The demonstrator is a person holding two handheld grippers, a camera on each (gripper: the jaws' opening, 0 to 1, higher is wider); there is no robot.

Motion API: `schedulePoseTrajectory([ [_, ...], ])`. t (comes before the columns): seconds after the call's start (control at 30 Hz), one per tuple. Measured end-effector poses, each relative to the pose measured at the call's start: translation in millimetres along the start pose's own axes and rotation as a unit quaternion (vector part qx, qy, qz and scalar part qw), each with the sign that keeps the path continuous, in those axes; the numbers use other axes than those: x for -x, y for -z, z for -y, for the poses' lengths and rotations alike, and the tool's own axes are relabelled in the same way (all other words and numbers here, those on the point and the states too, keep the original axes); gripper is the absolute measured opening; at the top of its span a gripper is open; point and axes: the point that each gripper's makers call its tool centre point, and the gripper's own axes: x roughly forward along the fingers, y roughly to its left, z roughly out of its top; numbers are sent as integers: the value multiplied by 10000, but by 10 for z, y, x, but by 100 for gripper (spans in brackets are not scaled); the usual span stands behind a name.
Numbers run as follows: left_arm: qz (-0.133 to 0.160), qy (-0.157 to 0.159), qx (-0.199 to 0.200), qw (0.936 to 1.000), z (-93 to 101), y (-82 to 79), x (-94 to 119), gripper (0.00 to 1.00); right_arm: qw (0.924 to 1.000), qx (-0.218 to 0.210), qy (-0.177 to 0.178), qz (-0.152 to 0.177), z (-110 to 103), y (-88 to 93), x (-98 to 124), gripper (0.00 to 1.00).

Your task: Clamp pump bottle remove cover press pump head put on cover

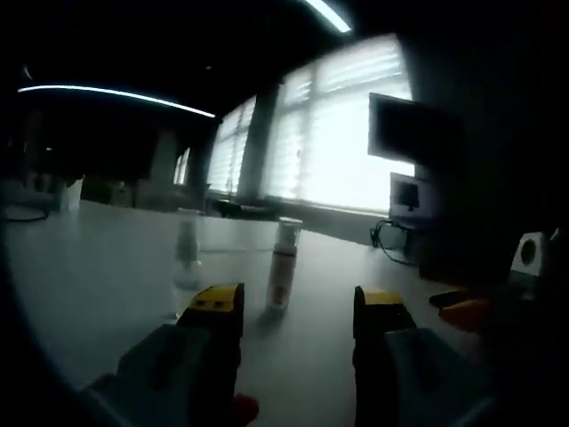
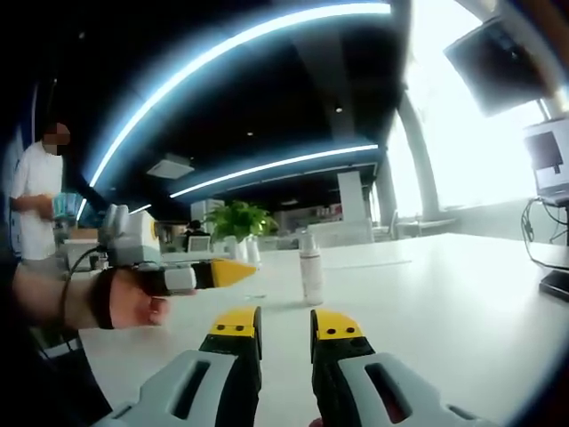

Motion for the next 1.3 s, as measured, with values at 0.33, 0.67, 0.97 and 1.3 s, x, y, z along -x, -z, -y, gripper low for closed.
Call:
schedulePoseTrajectory([
  [0.33,-81,35,-333,9994,-43,-29,-338,38,10000,14,-9,-9,-5,3,-15,16],
  [0.67,-43,124,-560,9983,-25,-3,-646,37,10000,19,-15,-19,-12,7,-8,16],
  [0.97,-81,112,-781,9968,-112,78,-786,37,9999,91,-23,-39,-17,15,-9,16],
  [1.3,-84,100,-690,9975,-102,102,-1014,36,9998,163,-26,-75,-19,28,-15,16],
])
